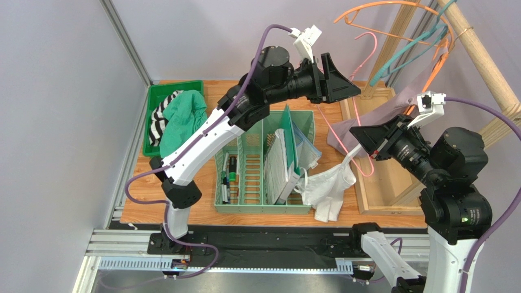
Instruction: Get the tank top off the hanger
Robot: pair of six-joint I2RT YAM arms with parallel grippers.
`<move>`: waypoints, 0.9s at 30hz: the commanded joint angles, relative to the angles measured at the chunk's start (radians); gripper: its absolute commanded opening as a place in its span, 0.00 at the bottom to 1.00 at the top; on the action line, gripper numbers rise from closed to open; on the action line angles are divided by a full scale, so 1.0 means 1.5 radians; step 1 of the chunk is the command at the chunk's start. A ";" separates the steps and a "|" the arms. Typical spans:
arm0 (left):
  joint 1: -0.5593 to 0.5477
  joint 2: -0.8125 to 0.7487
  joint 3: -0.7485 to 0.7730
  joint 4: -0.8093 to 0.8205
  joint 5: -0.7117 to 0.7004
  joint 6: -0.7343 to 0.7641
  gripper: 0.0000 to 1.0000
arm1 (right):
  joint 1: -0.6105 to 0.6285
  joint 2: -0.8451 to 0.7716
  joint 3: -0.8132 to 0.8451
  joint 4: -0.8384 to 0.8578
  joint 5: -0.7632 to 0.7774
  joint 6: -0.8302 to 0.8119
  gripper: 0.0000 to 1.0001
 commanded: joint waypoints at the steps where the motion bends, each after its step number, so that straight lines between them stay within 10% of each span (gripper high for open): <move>1: -0.002 0.016 0.036 0.014 0.008 -0.020 0.66 | 0.003 0.006 0.004 0.044 -0.028 -0.006 0.00; 9: -0.001 0.038 0.044 0.037 0.027 -0.040 0.38 | 0.003 0.013 0.004 0.041 -0.073 -0.007 0.00; 13: 0.005 0.036 0.033 0.041 0.071 -0.049 0.00 | 0.003 0.011 0.014 0.019 -0.096 -0.002 0.07; 20: 0.011 0.025 -0.004 0.103 0.166 -0.099 0.00 | 0.004 0.048 0.067 -0.033 -0.133 0.045 0.34; 27: 0.026 0.028 -0.019 0.179 0.291 -0.166 0.00 | 0.003 0.087 0.084 -0.030 -0.201 0.076 0.31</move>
